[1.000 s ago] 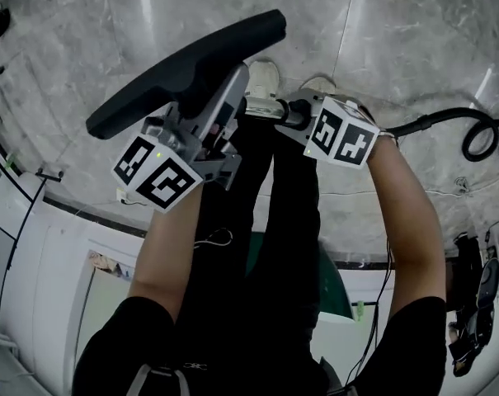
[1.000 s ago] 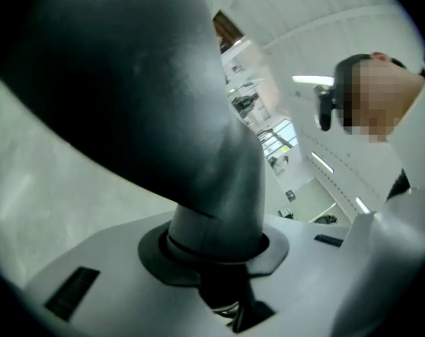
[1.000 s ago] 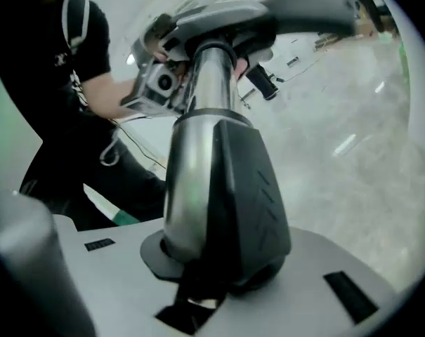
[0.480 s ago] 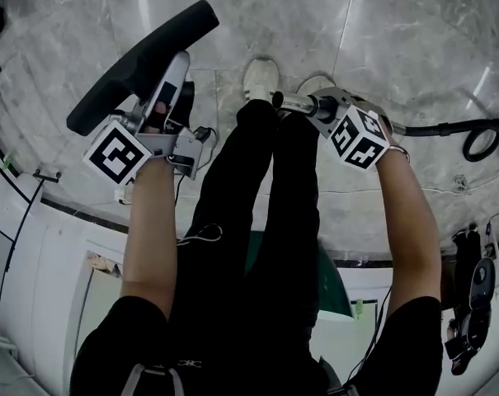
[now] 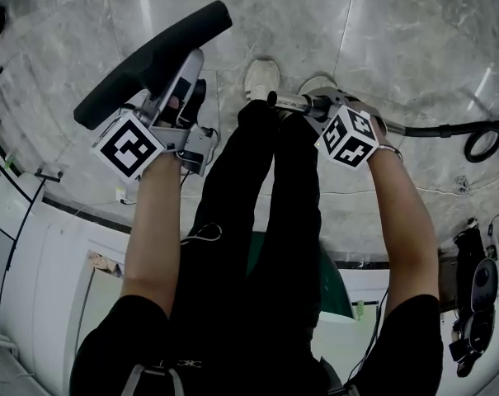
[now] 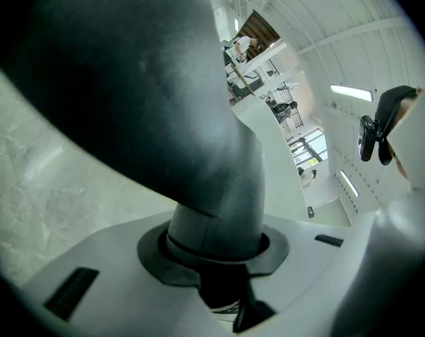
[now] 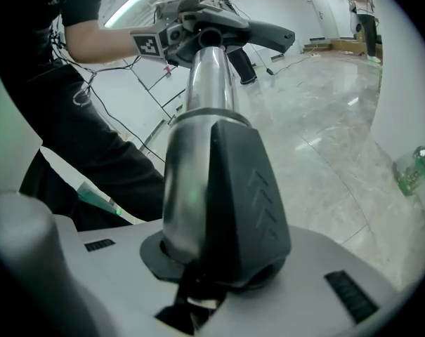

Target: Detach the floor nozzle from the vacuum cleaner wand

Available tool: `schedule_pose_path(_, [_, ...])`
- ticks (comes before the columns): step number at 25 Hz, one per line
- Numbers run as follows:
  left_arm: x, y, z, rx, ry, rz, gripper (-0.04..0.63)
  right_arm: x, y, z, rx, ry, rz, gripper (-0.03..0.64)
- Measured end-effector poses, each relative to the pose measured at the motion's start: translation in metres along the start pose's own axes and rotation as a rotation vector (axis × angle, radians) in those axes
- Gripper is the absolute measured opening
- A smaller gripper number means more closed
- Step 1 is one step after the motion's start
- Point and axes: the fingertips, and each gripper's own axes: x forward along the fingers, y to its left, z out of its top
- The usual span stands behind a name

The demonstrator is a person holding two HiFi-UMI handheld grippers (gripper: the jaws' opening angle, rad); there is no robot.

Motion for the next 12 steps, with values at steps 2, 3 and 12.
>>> schedule_pose_path(2, [0.001,0.000,-0.001,-0.003,0.008,-0.002,0.110,0.002,0.001,0.001,0.017,-0.007,0.004,0.097])
schedule_pose_path(3, [0.001,-0.001,-0.001,-0.015,0.011,-0.007,0.110,0.003,0.001,0.001,0.020,-0.007,0.004,0.097])
schedule_pose_path(12, [0.003,0.006,-0.008,-0.199,-0.027,-0.053,0.110,0.007,0.010,-0.007,-0.012,-0.004,0.040,0.097])
